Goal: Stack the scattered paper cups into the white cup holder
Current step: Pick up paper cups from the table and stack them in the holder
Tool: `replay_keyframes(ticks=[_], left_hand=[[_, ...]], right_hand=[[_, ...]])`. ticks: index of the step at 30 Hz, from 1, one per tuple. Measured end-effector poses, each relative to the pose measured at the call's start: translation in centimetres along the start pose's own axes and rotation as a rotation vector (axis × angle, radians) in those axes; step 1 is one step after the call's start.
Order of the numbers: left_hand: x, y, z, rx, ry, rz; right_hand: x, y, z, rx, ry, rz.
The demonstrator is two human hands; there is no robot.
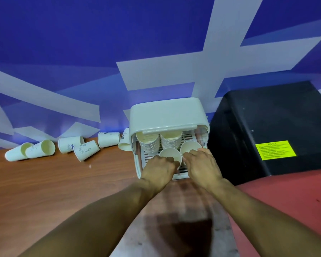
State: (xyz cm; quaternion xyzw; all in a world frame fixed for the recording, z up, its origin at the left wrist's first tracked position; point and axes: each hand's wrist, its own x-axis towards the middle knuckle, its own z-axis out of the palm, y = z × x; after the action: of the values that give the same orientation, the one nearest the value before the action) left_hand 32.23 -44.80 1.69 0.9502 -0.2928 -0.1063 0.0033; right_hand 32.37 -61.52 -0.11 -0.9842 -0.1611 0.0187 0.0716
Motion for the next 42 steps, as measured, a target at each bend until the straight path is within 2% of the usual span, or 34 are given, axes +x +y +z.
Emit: replay_keyframes(ticks=[7,15,21,28,36,42], left_hand=[[-1.9,-0.5,-0.9,-0.073,0.148,-0.01],[-8.4,-2.5,-3.2,-0.085,0.311,-0.152],[-15.2,-7.3,-3.0,-0.16,0.372,-0.417],[-21.7,-16.3,-1.2,-0.334,0.41,-0.729],[-21.9,-27.5,2.5,-0.806,0.405,-0.84],[-18.7,-35.4,7.4,-0.911,0.451,-0.853]], right_hand=[[-1.2,-1.3,-0.7,0.102,0.167,0.026],[-1.8,-8.6,-4.1,0.185,0.31,-0.111],[-0.3,-16.6,-4.7,0.216,0.258,-0.224],[2.9,-26.2,-2.8,0.208,0.088,-0.295],[9.1,-34.1,2.1,-0.014,-0.176,-0.351],[15.3,-37.0,7.9,-0.282,-0.166,-0.462]])
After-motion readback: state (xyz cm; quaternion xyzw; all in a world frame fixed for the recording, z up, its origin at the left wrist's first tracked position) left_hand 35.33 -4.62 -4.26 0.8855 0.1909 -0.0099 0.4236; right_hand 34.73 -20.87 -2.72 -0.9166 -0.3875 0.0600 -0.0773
